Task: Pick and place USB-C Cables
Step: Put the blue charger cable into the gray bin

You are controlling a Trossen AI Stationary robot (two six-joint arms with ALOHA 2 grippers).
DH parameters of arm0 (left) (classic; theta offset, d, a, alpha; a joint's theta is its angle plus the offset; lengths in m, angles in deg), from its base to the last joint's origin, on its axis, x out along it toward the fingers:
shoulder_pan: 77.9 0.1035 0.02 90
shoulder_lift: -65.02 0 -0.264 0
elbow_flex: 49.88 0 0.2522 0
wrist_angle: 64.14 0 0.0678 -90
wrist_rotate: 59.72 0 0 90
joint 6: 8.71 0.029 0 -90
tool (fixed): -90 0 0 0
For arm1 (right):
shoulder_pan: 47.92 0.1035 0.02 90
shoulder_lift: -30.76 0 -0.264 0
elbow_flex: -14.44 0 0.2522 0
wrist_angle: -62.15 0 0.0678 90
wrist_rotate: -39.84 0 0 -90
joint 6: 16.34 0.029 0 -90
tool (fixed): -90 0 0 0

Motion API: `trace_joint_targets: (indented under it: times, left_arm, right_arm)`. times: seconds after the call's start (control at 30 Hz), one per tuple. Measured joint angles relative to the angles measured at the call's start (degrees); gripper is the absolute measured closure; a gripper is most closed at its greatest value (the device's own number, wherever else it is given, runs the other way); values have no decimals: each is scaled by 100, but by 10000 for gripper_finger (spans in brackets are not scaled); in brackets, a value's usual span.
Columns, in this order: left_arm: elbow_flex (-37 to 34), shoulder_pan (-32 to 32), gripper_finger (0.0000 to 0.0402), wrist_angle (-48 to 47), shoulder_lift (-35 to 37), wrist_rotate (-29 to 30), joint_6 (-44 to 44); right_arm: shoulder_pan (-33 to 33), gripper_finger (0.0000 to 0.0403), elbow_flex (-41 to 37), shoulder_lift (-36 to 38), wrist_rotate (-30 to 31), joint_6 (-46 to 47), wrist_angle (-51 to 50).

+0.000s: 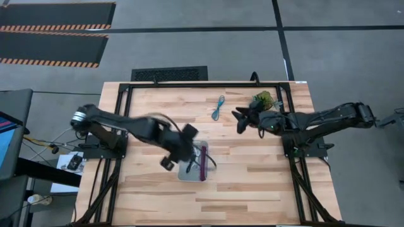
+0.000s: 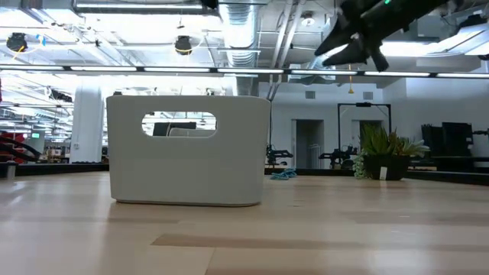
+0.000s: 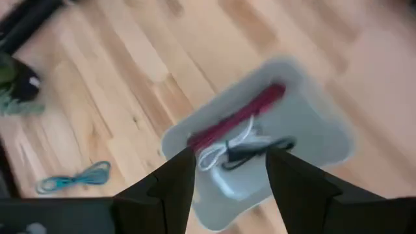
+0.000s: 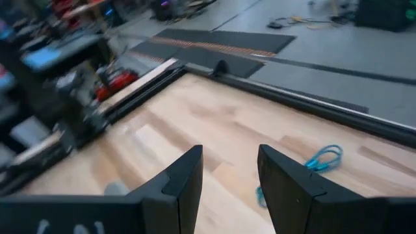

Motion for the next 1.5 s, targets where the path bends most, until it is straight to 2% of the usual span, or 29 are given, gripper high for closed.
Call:
trace_joint_targets:
  times: [0.07, 0.23, 0.3, 0.4, 0.5, 0.67, 0.77, 0.93, 1.2, 1.5]
  left_arm:
    - [-65, 173, 223, 77, 415, -300, -419]
    - [-648, 550, 223, 638, 1592, -315, -1289]
    - [-1054, 663, 223, 1074, 2082, -279, -1563]
    - [-1732, 776, 223, 1837, 2722, 159, -2079]
    - [-2452, 840, 223, 2405, 3272, 854, -2635]
    - [-3348, 861, 223, 2742, 3922, 1713, -3574]
    - [-3634, 861, 223, 2723, 4156, 1990, -4085]
    - [-3947, 861, 223, 2760, 4351, 2093, -4689]
    - [-4280, 861, 223, 2766, 4338, 2093, -4782]
    - [-4377, 861, 223, 2919, 4335, 2109, -4778]
  right_arm:
    - [-222, 233, 2, -56, -5, 216, -11]
    - [-710, 233, 9, -499, -44, 291, 204]
    - [-923, 233, 140, -778, -275, 74, 200]
    - [-1302, 233, 517, -1225, -763, 5, -116]
    - [-1655, 233, 1119, -1743, -1129, 128, -819]
    - [-2015, 233, 1991, -2585, -1344, 122, -1881]
    - [-2132, 233, 2313, -3035, -1402, 247, -2091]
    - [-2330, 233, 2640, -3724, -1774, 723, -2108]
    - [-2620, 233, 3006, -4720, -2420, 1047, -2205]
    - [-2718, 233, 3725, -5622, -2602, 1232, -2790]
